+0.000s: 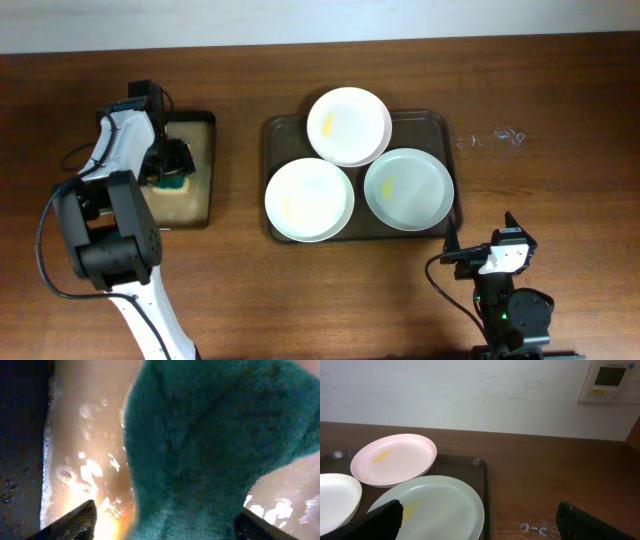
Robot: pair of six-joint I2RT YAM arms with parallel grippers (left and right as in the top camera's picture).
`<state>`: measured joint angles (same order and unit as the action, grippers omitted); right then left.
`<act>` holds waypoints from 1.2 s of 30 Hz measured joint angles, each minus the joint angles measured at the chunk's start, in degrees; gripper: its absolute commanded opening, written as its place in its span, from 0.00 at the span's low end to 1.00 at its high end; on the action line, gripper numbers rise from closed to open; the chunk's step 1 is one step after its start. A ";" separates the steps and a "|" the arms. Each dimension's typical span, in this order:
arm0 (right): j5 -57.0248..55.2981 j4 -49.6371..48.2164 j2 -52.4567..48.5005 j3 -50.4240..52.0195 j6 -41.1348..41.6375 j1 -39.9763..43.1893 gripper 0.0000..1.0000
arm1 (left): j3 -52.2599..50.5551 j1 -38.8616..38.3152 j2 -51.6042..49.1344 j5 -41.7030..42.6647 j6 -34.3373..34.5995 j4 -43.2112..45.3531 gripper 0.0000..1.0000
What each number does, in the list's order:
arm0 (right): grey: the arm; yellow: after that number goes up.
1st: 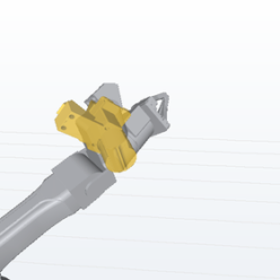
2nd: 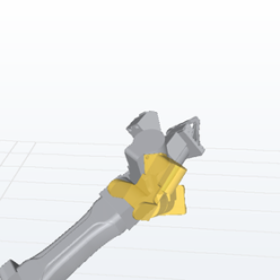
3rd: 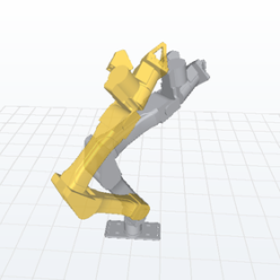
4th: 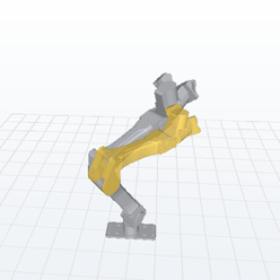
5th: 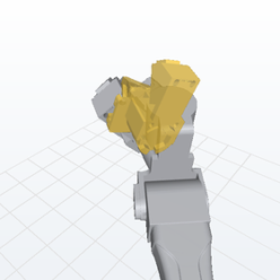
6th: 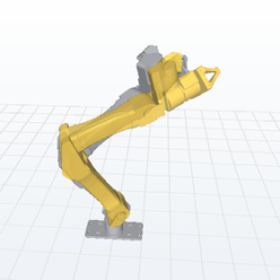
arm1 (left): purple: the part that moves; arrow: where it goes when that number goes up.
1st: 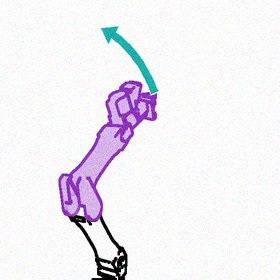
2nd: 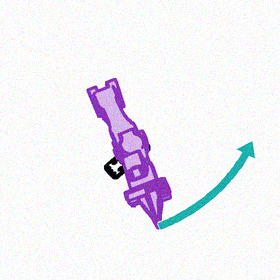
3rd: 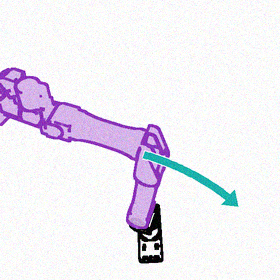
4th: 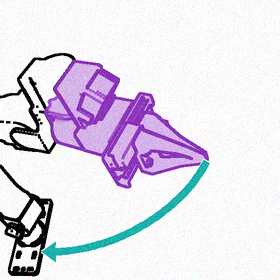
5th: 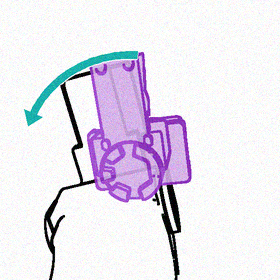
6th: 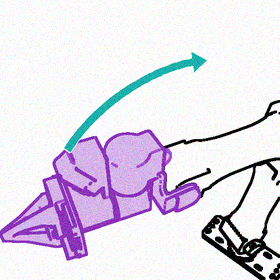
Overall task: Clean dirty plates on tray and stack at the side
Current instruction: 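Grasp the green sponge with the left gripper and dip it in water, then lift the sponge and carry it with the left gripper to the white plate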
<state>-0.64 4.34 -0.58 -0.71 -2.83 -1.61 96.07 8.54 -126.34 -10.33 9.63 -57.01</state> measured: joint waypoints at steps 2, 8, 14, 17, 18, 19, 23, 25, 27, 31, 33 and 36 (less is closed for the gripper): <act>-0.02 0.00 0.00 0.00 0.00 0.00 0.98 | 0.00 -0.07 0.00 0.02 -0.17 0.02 0.61; -0.02 0.00 0.00 0.00 0.00 0.00 0.98 | 0.00 0.00 0.00 -0.46 -0.44 3.56 1.00; -0.02 0.02 0.00 0.00 0.04 0.00 0.98 | 0.00 0.00 -0.72 7.23 -7.87 5.68 0.60; -0.02 0.00 0.00 0.00 0.00 0.00 0.98 | 0.09 0.46 -1.18 8.00 -10.40 4.98 0.31; -0.02 0.00 0.00 0.00 0.04 0.00 0.98 | 0.13 0.61 -1.22 8.11 -10.69 4.52 0.24; -0.02 0.00 0.00 0.00 0.00 0.00 0.98 | 0.15 0.61 -1.27 8.26 -11.08 4.35 0.24; -0.02 0.00 0.00 0.00 -0.02 0.00 0.98 | 0.61 0.59 -1.42 8.70 -11.26 2.58 0.00; -0.02 0.00 0.00 0.00 0.04 0.00 0.98 | 2.40 0.59 -1.99 9.09 -11.50 -0.66 0.00; -0.02 0.00 0.00 0.00 0.02 0.00 0.98 | 5.95 0.57 -3.10 9.73 -10.25 -5.95 0.00; 0.00 0.00 0.00 0.00 0.00 0.00 0.98 | 21.27 0.48 -3.82 10.40 -5.38 -17.22 0.00; 0.00 0.00 0.00 0.00 0.00 0.00 0.98 | 27.85 0.48 -4.63 10.58 -3.96 -24.48 0.00; 0.00 0.00 0.00 0.00 0.02 0.00 0.98 | 37.44 0.50 -4.57 10.60 -2.67 -29.14 0.00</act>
<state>-0.64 4.34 -0.58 -0.71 -2.81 -1.61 133.51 9.04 -130.91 0.27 6.96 -86.15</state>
